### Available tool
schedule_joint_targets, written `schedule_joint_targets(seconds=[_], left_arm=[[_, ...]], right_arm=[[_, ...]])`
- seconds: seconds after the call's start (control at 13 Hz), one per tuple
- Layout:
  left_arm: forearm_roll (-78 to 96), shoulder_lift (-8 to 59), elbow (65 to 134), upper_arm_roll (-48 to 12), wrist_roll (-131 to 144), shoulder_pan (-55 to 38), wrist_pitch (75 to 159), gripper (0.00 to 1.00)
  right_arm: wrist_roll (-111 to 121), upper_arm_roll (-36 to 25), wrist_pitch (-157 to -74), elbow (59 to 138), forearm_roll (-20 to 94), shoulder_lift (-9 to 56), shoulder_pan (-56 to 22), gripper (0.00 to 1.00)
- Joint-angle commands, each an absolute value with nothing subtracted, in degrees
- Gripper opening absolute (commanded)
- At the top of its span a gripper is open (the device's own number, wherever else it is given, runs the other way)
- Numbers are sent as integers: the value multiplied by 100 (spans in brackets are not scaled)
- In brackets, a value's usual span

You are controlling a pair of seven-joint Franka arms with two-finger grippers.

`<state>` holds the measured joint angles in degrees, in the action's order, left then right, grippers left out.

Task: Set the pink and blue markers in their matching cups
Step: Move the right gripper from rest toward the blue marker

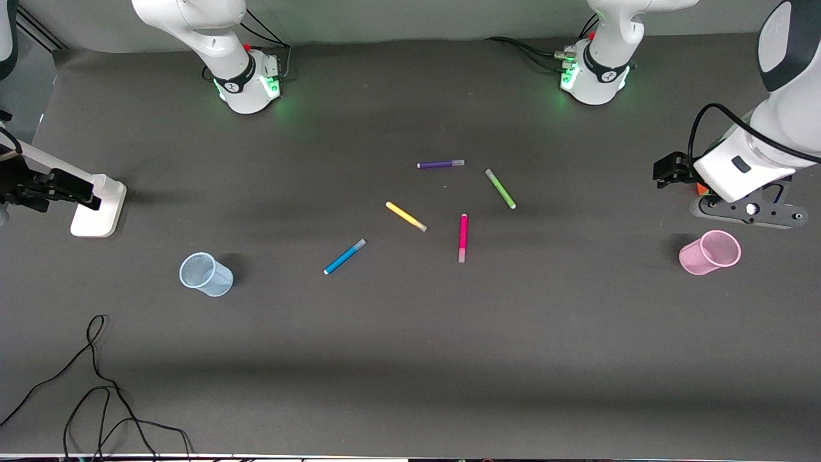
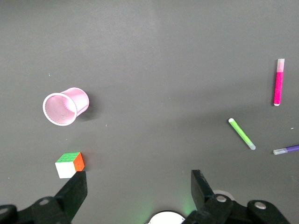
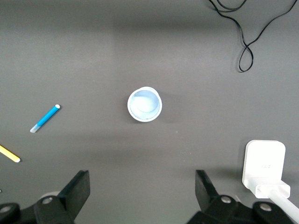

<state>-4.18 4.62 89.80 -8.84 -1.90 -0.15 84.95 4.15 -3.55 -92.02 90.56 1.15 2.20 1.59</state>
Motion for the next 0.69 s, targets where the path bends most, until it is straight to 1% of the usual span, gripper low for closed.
schedule_joint_targets(seconds=[0.0, 0.62], left_arm=[[-475, 483, 8895, -949, -123, 44, 8367, 99], [-475, 483, 8912, -949, -123, 44, 8350, 99]], right_arm=[[545, -308, -9211, 9105, 26, 132, 211, 100], [519, -308, -9202, 9062, 26, 149, 211, 100]])
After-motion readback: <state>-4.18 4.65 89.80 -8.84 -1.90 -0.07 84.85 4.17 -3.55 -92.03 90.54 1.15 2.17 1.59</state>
